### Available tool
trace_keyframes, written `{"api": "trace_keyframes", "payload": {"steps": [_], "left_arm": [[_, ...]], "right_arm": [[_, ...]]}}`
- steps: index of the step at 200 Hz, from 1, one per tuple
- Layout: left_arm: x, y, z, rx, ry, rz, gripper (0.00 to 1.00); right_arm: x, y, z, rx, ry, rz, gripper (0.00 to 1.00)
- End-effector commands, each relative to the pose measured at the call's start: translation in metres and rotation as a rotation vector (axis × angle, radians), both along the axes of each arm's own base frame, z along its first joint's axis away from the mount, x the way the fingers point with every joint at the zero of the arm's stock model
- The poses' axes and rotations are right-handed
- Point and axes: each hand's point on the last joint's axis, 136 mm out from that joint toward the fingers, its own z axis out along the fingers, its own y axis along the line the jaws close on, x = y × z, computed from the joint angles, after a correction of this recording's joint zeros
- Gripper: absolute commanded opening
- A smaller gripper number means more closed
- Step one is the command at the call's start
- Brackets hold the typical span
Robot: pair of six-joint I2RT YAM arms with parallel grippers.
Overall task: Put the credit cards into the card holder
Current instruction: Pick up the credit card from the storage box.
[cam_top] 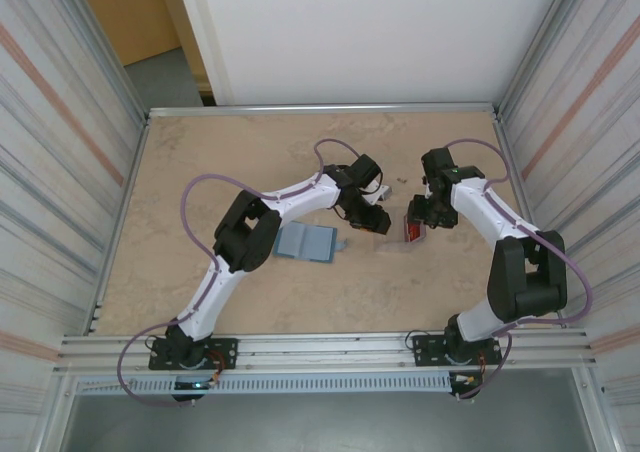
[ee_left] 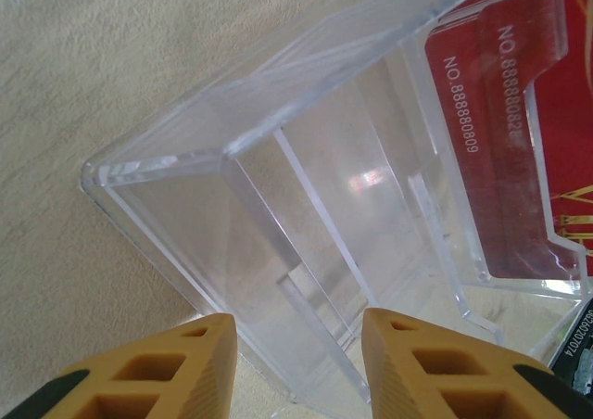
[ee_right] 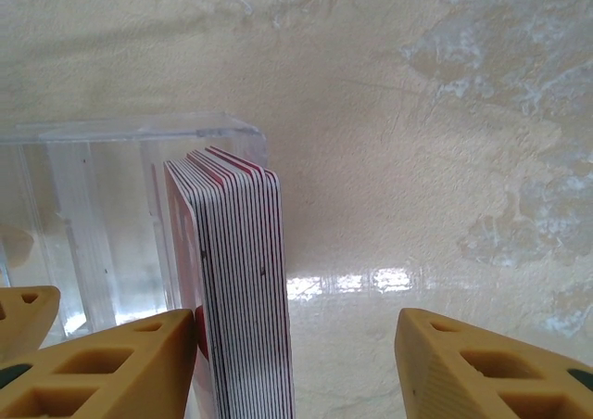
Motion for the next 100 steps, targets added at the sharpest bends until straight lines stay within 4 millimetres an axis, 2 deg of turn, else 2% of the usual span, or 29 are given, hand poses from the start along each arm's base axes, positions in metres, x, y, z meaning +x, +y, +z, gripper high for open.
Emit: {"api": "trace_keyframes", "payload": {"steps": [1, 100], "left_arm": [[-0.0121, 0.0158, -0.0403, 0.126, 0.031, -0.020, 0.41], [-0.0121, 0.0164, -0.0442, 0.134, 0.034, -0.023, 0.41]], "right_arm": [[-0.0011, -0.0106, 0.0127, -0.034, -0.013, 0.001, 0.56], [-0.0007, -0.0070, 0.0172, -0.020, -0.018, 0.006, 0.38]]}}
